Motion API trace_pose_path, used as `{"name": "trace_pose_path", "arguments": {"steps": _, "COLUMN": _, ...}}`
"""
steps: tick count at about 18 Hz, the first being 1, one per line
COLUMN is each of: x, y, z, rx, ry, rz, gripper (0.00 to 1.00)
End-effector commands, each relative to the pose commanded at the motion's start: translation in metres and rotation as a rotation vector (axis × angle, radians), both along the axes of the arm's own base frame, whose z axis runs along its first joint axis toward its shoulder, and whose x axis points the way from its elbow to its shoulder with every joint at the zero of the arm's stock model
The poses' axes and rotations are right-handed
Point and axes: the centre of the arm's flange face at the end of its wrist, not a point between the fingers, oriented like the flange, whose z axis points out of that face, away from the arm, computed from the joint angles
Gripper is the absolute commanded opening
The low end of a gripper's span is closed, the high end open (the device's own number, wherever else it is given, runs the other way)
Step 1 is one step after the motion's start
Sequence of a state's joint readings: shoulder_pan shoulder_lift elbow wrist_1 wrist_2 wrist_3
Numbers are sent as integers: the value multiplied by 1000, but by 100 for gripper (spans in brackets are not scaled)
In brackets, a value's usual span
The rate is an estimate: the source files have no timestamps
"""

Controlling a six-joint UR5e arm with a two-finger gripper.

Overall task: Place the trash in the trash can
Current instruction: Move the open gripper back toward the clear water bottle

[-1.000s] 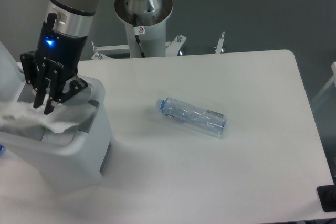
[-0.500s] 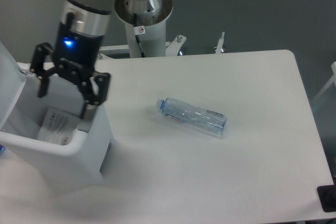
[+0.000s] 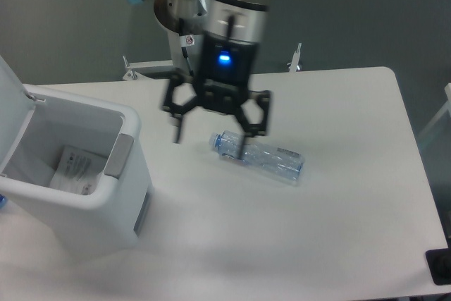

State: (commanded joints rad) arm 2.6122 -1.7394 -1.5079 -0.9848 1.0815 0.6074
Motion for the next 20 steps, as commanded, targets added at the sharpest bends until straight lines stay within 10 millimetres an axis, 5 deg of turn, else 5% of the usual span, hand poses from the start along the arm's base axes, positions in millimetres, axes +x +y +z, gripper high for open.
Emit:
{"name": "trace_pose_path", "arguments": {"steps": 4, "x": -44, "y": -22, "z": -41, "rx": -58, "ry": -44, "rz": 71, "gripper": 100}}
{"name": "trace_pose_path", "arguments": {"steps": 6, "x": -56, "y": -37, "z": -57, "rx": -124, "ry": -37, "rz": 121, "gripper": 100}}
{"name": "trace_pose_path", "arguments": {"steps": 10, "x": -64, "y": -71, "z": -125, "rx": -301, "ry": -88, "rz": 200, "gripper": 100}}
{"name": "trace_pose_path", "arguments": {"steps": 15, "x": -81, "y": -75, "z": -185, "rx": -426, "ry": -146, "rz": 242, "gripper": 100}}
{"name": "trace_pose_path", "arguments": {"steps": 20, "x": -99, "y": -75, "z": -232, "rx": -468, "ry": -319, "rz": 594, "gripper": 100}}
